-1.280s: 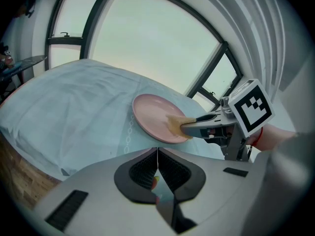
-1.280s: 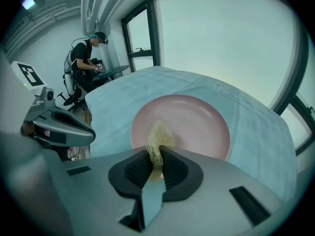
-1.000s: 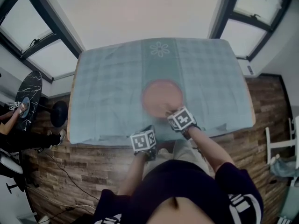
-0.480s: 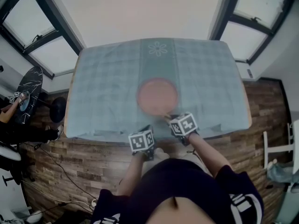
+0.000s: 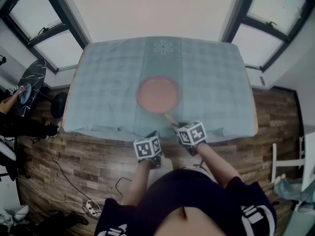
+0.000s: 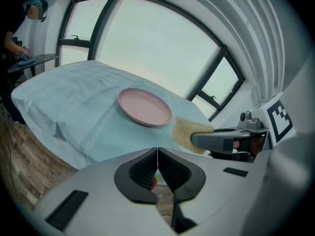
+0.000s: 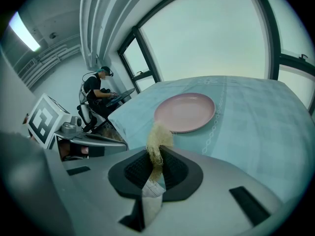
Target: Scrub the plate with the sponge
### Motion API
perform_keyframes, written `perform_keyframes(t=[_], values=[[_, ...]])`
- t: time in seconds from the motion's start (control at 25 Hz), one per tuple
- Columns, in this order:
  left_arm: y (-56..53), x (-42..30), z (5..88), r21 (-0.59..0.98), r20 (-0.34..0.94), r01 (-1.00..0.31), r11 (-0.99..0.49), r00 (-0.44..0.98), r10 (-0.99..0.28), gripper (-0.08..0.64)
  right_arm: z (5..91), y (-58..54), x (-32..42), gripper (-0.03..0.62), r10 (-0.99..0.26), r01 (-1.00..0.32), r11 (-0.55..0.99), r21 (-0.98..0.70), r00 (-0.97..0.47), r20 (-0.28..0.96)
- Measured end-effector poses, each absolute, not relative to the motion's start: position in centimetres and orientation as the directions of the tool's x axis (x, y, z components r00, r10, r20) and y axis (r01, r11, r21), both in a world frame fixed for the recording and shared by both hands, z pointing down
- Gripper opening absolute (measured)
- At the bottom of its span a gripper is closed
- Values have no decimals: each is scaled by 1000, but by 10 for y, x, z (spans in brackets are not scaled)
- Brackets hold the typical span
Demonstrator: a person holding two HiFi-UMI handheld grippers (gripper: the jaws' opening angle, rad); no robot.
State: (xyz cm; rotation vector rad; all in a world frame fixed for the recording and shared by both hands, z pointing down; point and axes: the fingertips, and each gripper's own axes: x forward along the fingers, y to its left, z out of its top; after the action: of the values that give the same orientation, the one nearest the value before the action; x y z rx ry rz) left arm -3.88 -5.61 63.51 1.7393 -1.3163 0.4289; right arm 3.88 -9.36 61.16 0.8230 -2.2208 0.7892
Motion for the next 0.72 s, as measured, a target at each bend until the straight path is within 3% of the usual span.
perform_keyframes(t=[0.72], values=[[22, 36, 633, 417, 716, -909, 26, 310, -626, 12, 604, -16, 113, 35, -318, -671, 674, -309, -641, 699]])
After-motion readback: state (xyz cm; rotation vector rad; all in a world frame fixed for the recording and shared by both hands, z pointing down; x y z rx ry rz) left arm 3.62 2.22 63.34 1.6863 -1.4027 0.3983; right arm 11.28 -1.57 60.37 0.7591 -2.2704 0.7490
